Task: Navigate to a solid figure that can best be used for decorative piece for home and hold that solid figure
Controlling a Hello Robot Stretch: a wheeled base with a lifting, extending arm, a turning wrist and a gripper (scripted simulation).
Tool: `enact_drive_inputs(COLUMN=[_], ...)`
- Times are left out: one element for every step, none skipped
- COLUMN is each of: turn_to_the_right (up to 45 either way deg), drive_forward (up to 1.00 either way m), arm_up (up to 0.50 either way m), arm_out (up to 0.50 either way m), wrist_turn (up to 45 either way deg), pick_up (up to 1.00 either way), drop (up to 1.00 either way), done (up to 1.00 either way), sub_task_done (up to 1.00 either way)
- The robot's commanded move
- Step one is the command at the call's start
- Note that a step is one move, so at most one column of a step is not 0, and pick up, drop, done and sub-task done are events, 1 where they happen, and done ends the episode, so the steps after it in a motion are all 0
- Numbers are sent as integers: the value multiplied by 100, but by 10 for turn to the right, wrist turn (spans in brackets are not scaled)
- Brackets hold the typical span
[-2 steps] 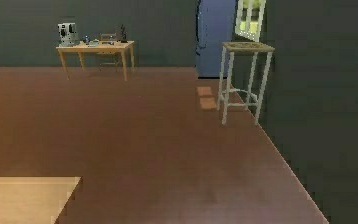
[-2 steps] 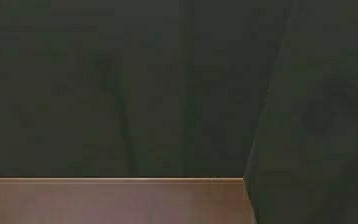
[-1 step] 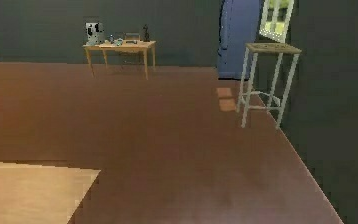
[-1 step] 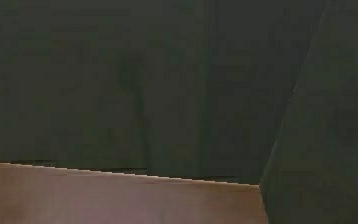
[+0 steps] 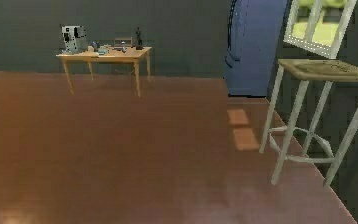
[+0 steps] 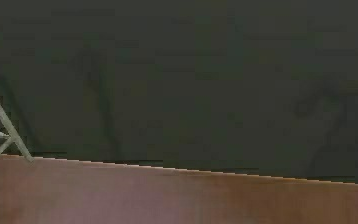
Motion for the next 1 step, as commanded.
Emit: enact_drive_inputs(turn_to_the_right=[0], drive_forward=[100], arm_up=[0], arm_out=[0], wrist_turn=[0], pick_up=[0], drop=[0], done=[0], sub_task_done=[0])
